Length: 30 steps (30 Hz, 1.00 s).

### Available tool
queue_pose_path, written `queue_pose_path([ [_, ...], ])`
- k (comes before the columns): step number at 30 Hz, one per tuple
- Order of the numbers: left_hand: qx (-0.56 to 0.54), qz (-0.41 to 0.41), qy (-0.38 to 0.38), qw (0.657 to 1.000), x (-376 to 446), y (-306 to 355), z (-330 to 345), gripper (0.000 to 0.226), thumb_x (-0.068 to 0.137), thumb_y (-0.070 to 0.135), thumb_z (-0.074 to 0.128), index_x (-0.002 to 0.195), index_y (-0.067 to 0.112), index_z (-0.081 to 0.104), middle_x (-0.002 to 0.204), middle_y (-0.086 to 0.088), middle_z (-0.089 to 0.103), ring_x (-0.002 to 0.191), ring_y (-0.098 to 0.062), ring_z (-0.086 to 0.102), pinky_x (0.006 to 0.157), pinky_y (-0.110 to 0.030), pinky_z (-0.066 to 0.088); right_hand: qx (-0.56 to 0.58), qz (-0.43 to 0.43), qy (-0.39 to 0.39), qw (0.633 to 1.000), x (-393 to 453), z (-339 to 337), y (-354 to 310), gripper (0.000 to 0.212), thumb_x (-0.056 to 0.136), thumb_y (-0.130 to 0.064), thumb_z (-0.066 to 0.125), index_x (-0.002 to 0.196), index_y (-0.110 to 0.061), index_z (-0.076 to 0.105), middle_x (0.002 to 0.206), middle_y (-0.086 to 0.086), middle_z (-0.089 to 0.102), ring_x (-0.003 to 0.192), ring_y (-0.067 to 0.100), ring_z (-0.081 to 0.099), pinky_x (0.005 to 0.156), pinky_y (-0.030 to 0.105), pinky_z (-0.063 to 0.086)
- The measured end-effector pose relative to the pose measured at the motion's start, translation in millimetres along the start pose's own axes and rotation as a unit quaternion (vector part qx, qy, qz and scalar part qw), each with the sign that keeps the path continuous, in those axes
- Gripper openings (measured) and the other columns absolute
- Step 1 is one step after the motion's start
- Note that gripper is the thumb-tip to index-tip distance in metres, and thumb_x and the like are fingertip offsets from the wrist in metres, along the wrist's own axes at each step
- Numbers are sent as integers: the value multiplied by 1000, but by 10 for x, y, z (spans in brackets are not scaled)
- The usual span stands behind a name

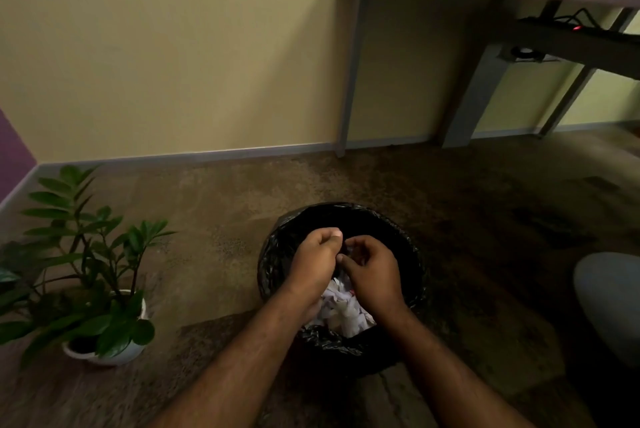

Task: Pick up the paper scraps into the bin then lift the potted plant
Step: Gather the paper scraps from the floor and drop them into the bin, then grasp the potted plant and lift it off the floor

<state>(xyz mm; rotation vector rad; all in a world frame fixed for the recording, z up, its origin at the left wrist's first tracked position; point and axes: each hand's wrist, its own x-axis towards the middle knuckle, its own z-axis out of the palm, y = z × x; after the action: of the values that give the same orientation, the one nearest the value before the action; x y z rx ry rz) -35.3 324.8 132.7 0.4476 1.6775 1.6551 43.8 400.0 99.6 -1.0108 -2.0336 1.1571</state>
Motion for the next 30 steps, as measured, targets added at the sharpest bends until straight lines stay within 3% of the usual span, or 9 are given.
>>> queue_pose_path([
  [4,19,5,3,1000,30,-131,-62,22,96,31,54,113,23,64,113,7,65,104,-6,60,87,-24,49,-44,20,-16,999,12,8,88,28,86,-1,61,108,-17,69,101,-2,70,91,12,67,77,41,59],
  [6,41,31,12,999,20,-208,-102,15,94,28,57,108,28,64,111,11,64,105,-2,58,82,-18,46,-64,18,7,998,11,9,86,29,86,3,57,103,-16,70,96,-3,70,88,14,68,76,40,59],
  [8,96,77,26,992,-12,-283,-147,14,92,25,61,105,31,64,111,15,63,115,-3,55,86,-19,45,-73,15,29,997,5,17,55,16,87,-7,63,93,-20,71,82,-9,68,77,9,67,70,36,59],
  [11,277,222,75,932,-114,-364,-297,16,88,21,64,103,26,67,109,17,63,128,1,35,107,-27,34,-86,-15,20,996,-42,60,17,8,86,-29,68,80,-24,70,68,-10,67,65,2,64,63,31,57],
  [14,381,313,73,867,-279,-390,-539,16,88,22,61,104,24,65,109,14,65,131,-10,43,110,-35,35,-107,-67,-8,992,-103,131,-17,7,88,-26,66,88,-24,72,78,-11,70,72,-2,62,66,20,51],
  [16,405,325,76,851,-399,-419,-746,19,90,28,55,108,25,62,112,13,61,130,-11,43,105,-34,39,-115,-93,-30,989,-143,179,-43,13,89,-21,65,100,-21,71,91,-9,72,82,-1,63,74,19,51],
  [20,449,329,89,826,-668,-559,-1169,31,93,40,45,119,29,57,121,15,54,120,-2,44,97,-27,37,-153,-160,-56,974,-267,252,-118,22,89,-21,63,110,-20,69,104,-6,71,99,9,63,87,30,53],
  [26,486,284,110,819,-944,-838,-1747,35,92,48,44,125,37,49,123,22,47,118,3,44,94,-20,36,-204,-318,-91,922,-561,414,-425,17,87,-17,60,102,-17,68,96,-1,68,94,19,60,81,38,50],
  [30,500,258,129,817,-1071,-1106,-2118,32,92,46,48,123,38,50,121,20,49,116,2,45,96,-20,38,-243,-382,-153,879,-830,683,-461,26,83,-13,63,108,-14,68,104,3,67,105,24,59,92,39,49],
])
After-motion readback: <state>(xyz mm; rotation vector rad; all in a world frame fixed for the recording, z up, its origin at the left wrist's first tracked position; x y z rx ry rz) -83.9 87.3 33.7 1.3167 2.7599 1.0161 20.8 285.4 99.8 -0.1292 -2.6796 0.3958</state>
